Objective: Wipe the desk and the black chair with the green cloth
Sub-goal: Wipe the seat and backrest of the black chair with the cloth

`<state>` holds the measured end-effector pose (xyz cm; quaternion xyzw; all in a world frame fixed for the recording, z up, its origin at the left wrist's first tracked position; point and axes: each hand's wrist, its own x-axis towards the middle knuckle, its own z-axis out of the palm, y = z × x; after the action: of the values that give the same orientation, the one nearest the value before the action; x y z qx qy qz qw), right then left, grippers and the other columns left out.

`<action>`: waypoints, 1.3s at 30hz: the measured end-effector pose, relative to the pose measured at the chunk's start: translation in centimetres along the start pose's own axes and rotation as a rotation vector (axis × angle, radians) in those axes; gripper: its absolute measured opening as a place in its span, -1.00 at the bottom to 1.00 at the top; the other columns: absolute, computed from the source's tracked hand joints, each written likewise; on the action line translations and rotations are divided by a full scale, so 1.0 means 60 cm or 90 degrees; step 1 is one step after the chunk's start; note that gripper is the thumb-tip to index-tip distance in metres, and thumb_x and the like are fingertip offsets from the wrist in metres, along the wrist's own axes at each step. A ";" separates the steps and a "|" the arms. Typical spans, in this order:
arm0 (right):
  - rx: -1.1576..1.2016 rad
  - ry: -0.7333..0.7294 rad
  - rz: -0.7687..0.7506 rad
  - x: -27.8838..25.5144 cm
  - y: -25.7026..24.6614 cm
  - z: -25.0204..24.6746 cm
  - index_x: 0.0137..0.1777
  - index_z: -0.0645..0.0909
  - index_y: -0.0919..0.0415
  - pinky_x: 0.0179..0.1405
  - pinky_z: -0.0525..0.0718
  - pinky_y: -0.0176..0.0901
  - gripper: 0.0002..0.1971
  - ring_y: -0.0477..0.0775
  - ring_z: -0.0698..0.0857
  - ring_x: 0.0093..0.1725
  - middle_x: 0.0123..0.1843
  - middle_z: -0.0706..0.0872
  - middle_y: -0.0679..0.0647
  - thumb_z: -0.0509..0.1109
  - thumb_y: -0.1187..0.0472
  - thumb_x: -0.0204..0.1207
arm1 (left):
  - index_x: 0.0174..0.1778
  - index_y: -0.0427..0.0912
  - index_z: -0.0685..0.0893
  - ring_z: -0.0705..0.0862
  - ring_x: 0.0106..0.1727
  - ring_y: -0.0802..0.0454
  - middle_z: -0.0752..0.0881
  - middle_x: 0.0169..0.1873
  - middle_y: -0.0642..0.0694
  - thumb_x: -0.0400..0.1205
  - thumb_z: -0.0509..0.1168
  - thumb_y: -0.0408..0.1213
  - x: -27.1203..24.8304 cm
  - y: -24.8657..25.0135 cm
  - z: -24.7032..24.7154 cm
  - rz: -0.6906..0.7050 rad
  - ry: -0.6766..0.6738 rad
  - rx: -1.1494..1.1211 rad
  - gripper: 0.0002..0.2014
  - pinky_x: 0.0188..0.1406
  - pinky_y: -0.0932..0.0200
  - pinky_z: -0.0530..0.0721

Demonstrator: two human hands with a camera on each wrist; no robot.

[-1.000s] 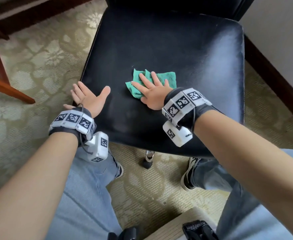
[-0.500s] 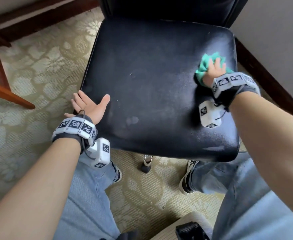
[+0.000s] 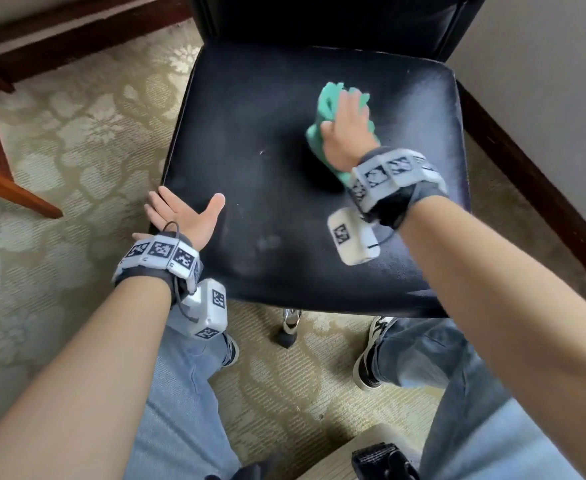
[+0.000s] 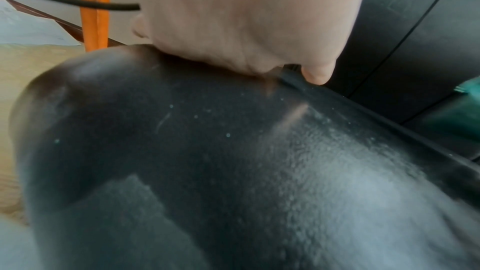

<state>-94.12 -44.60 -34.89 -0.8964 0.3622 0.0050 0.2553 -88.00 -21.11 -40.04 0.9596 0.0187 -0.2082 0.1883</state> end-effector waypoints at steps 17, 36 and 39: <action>-0.103 -0.125 -0.018 0.096 -0.023 0.079 0.68 -0.14 0.21 0.60 -0.08 0.18 -0.34 0.18 -0.17 0.68 0.71 -0.19 0.13 0.05 0.03 0.69 | 0.65 -0.21 -0.26 -0.26 0.66 -0.05 -0.24 0.66 -0.10 0.59 0.06 0.33 -0.020 0.006 -0.004 -0.040 -0.033 0.041 -0.03 0.53 -0.36 -0.26; 0.000 0.007 0.271 -0.009 0.278 -0.101 0.45 0.35 0.54 0.45 0.28 0.20 -0.58 0.49 0.33 0.46 0.45 0.33 0.58 -0.03 0.26 0.72 | 0.66 -0.23 -0.19 -0.21 0.67 -0.11 -0.17 0.67 -0.14 0.60 0.07 0.30 -0.020 0.006 -0.001 -0.036 -0.024 0.001 -0.06 0.58 -0.31 -0.16; 0.024 0.014 0.140 -0.030 0.251 -0.096 0.56 0.23 0.38 0.54 0.17 0.20 -0.49 0.48 0.20 0.54 0.54 0.22 0.49 0.05 0.10 0.70 | 0.65 -0.25 -0.03 -0.05 0.65 -0.18 0.01 0.64 -0.21 0.60 0.10 0.27 -0.018 0.014 -0.012 -0.044 0.005 -0.014 -0.12 0.58 -0.30 -0.09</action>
<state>-106.30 -55.23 -36.35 -0.8463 0.4612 0.0167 0.2662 -88.59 -21.58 -38.71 0.9571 0.0552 -0.2105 0.1913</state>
